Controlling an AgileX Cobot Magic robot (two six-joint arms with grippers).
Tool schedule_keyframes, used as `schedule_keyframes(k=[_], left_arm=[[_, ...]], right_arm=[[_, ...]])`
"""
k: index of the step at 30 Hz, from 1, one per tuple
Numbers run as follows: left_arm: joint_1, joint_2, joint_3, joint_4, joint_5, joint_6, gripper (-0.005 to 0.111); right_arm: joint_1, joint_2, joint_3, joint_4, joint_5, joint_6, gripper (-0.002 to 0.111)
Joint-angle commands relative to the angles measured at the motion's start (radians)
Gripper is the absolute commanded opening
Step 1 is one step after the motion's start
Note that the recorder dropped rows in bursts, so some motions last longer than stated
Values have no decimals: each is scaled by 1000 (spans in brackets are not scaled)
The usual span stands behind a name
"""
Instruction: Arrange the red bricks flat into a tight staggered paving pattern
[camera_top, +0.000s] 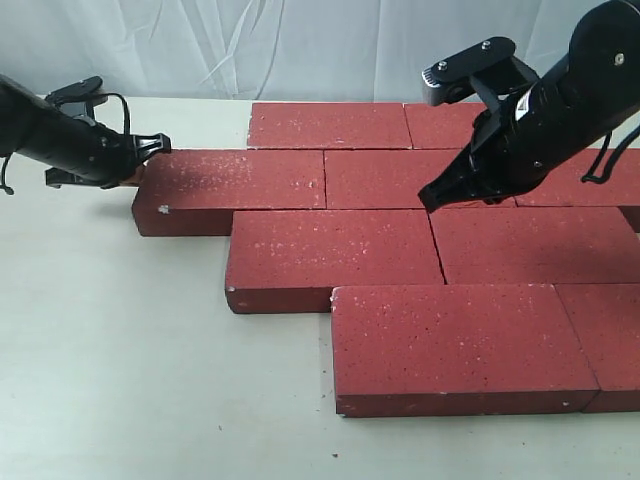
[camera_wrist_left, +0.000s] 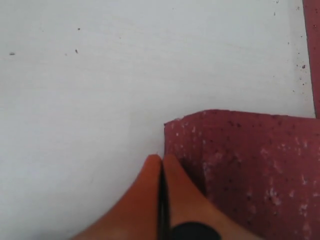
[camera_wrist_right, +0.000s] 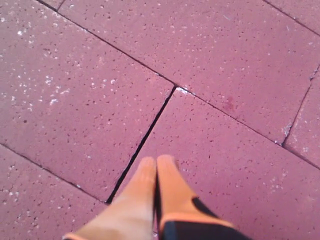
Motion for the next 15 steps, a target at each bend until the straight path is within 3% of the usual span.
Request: schedule_keyframes(k=[1,15], left_arm=[[-11,4,-2,2,6,0,0],[39,4,-2,63,-1,-23,0]], right_arm=[[-7,-7,6,2,-14,-2,-1],[-7,-7,6,11,-23,-2,-1]])
